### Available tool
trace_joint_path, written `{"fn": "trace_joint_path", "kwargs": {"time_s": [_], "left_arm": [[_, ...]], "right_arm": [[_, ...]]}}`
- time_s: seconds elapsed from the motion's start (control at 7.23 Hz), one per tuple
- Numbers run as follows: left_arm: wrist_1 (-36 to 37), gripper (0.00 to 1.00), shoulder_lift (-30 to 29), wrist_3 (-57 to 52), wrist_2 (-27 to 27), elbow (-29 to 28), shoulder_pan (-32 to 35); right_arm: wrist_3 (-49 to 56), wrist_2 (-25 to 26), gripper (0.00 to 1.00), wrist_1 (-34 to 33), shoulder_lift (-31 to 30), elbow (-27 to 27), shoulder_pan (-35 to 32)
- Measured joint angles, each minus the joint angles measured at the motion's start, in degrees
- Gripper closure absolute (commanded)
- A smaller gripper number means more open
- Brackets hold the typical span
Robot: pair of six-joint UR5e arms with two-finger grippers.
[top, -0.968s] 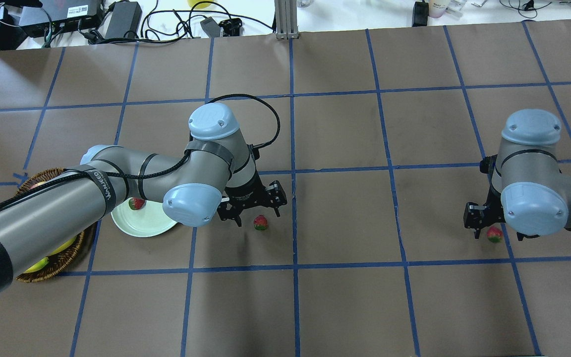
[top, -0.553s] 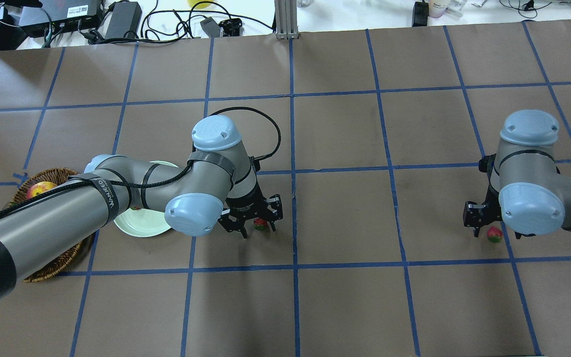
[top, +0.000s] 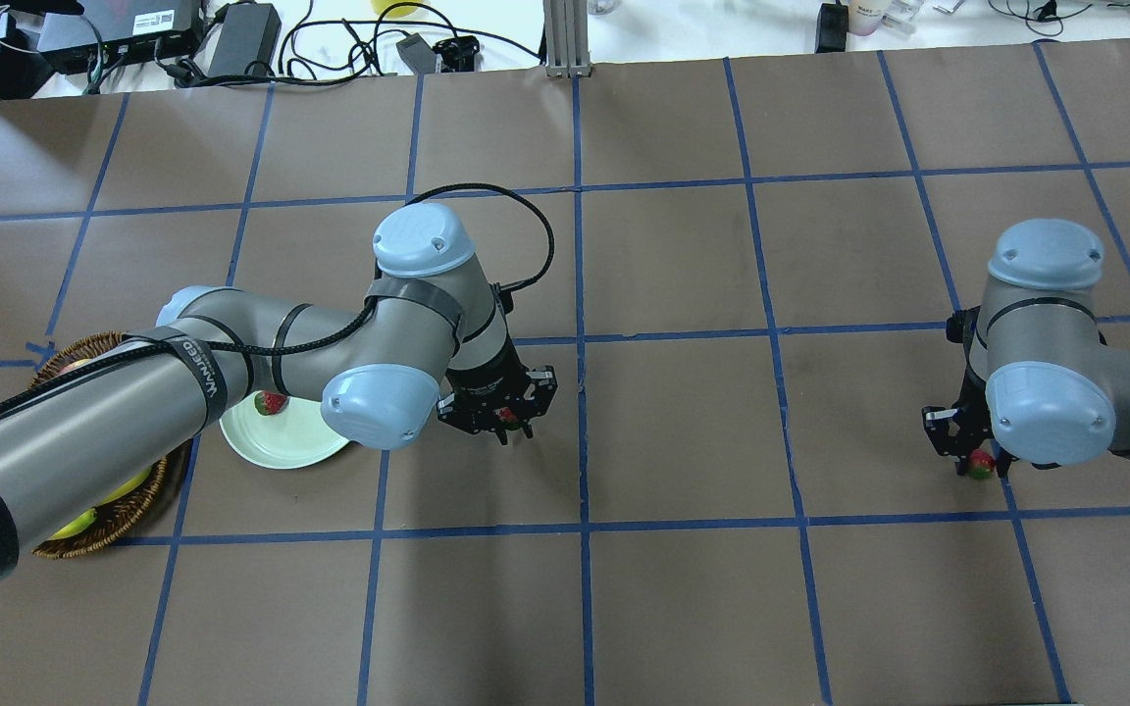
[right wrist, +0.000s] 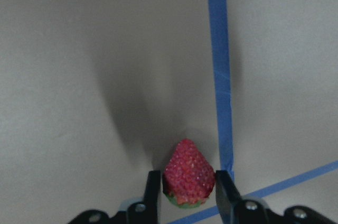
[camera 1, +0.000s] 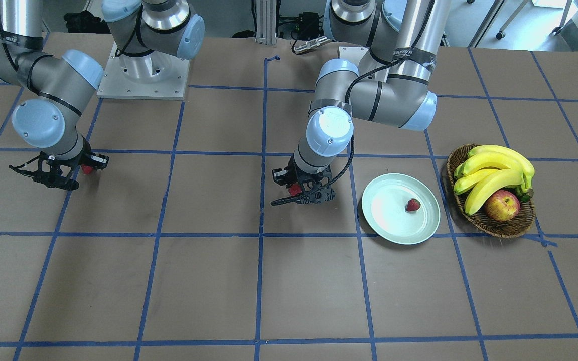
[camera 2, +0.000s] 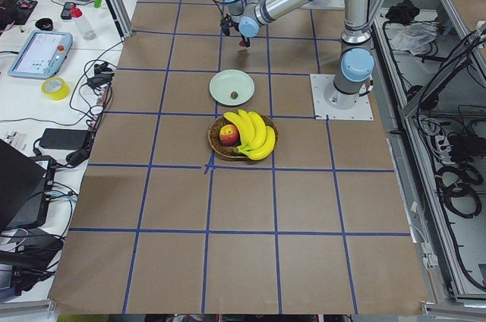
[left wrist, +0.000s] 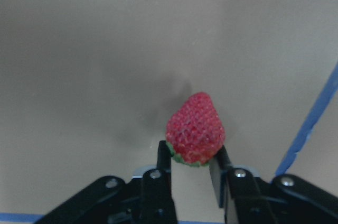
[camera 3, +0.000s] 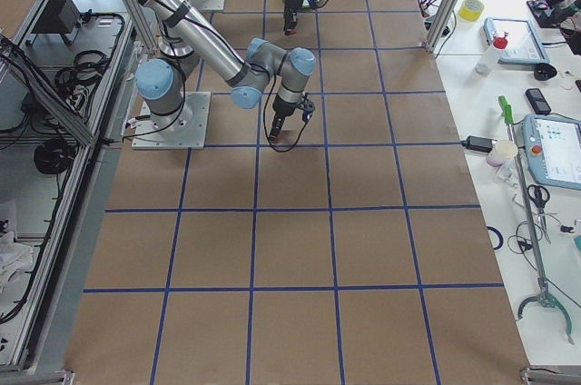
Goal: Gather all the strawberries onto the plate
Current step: 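Drop the strawberry into the plate with the left gripper while the right grasps the third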
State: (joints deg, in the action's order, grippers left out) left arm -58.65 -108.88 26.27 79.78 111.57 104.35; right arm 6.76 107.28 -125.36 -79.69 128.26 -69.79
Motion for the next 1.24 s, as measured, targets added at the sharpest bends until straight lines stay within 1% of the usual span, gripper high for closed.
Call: {"fn": "trace_joint_path", "kwargs": {"time_s": [0.14, 0.28, 0.55, 0.83, 0.97, 1.11, 1.24], "left_arm": [[-1.64, 1.00, 0.56, 0.27, 0.56, -2.38, -0.75], [-4.50, 1.00, 1.37, -1.14, 2.14, -5.13, -3.00], [-9.36, 1.00, 2.79, -10.89, 5.55, -9.27, -11.29], [-10.58, 1.00, 2.78, -20.25, 9.27, -9.59, -19.15], [-10.71, 0.78, 2.04, -22.63, 9.95, -8.97, -21.35], [-10.72, 0.01, 1.36, -23.59, 10.22, -7.95, -22.37], [-10.99, 0.00, 1.18, -23.71, 10.40, -7.15, -22.81]], "right_arm": [[0.16, 0.02, 0.75, 0.01, 0.02, 0.03, 0.00], [0.23, 0.03, 0.83, 0.12, 0.02, 0.03, 0.00], [0.31, 0.42, 0.83, 0.94, -0.18, -0.73, -0.13], [0.60, 0.15, 0.82, 5.05, -0.68, -4.78, -1.86], [1.07, -1.29, 0.82, 7.29, -0.64, -7.86, -4.42], [1.29, -5.68, 0.82, 8.42, -0.33, -10.52, -7.96], [1.07, -12.71, 0.82, 7.43, 0.55, -12.09, -11.67]]}}
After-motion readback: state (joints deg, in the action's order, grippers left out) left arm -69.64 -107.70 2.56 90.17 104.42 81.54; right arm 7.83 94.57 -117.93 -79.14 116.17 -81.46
